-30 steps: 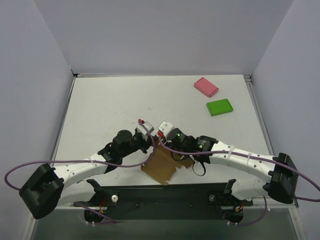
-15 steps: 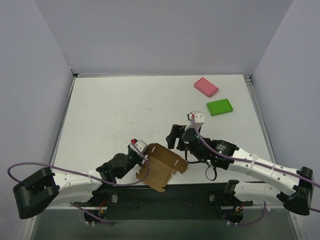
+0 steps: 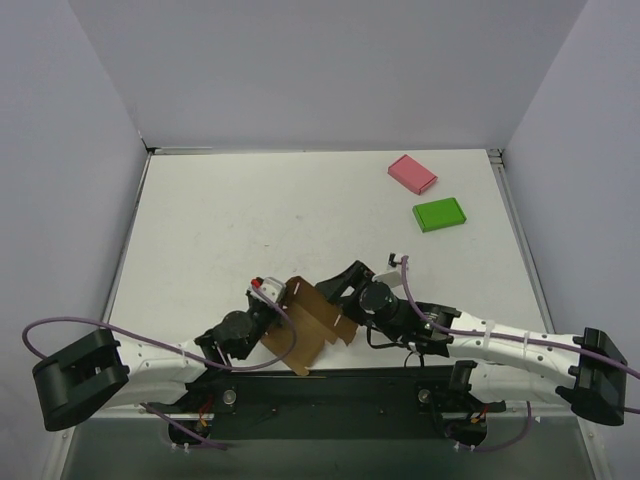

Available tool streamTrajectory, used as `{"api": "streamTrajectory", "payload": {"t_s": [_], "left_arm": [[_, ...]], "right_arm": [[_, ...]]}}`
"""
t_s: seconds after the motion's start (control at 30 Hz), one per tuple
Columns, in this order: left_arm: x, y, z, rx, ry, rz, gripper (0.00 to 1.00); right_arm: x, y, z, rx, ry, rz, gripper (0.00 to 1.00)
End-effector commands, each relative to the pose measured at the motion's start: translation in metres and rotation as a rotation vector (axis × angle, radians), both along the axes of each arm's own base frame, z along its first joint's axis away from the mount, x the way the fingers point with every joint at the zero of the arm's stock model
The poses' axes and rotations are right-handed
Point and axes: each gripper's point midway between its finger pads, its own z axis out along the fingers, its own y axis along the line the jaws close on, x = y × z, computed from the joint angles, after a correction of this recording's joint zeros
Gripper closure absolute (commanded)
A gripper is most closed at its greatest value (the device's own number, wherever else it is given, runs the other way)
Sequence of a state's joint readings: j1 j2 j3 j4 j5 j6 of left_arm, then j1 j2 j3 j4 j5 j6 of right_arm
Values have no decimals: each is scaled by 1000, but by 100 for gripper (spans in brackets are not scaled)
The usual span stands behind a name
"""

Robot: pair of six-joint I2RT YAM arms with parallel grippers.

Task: Fold the paper box

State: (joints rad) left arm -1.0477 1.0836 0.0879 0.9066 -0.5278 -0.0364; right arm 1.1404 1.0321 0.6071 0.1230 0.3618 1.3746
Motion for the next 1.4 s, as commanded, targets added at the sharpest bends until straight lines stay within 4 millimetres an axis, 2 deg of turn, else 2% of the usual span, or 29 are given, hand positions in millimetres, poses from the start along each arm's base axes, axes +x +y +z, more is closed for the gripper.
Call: {"api": "streamTrajectory", "payload": {"t_s": [0.0, 0.13, 0.43, 0.77, 0.8, 0.83, 0.87, 0.9, 0.93, 1.03, 1.13, 1.23, 1.37], "left_arm": [[4, -1, 25, -114, -63, 34, 100], [4, -1, 24, -124, -66, 46, 100], [3, -2, 20, -141, -71, 52, 100], [3, 2, 19, -153, -66, 75, 100], [4, 2, 18, -150, -64, 80, 100], [5, 1, 20, -152, -66, 80, 100], [6, 0, 20, -145, -60, 89, 100], [8, 1, 11, -100, -36, 102, 100], [10, 1, 10, -105, -20, 121, 100], [18, 11, 5, -96, 19, 227, 100], [22, 18, 6, -95, 13, 282, 100], [27, 17, 11, -85, 4, 315, 100], [34, 13, 15, -83, -4, 343, 100]], "right_arm": [[13, 8, 14, 141, 10, -105, 29], [19, 8, 11, 177, 39, -156, 24], [29, 22, -3, 220, 80, -170, 23], [37, 38, 2, 269, 108, -170, 26], [41, 38, 9, 262, 88, -176, 27], [39, 31, -1, 185, 91, -178, 27], [39, 29, 0, 159, 90, -183, 27], [43, 21, 6, 139, 59, -213, 27], [42, 13, 2, 82, 41, -219, 27], [45, -11, 9, 36, 3, -287, 27], [47, -26, 22, 59, -32, -328, 27], [46, -31, 33, 70, -54, -336, 27], [46, -27, 47, 96, -62, -318, 27]]}}
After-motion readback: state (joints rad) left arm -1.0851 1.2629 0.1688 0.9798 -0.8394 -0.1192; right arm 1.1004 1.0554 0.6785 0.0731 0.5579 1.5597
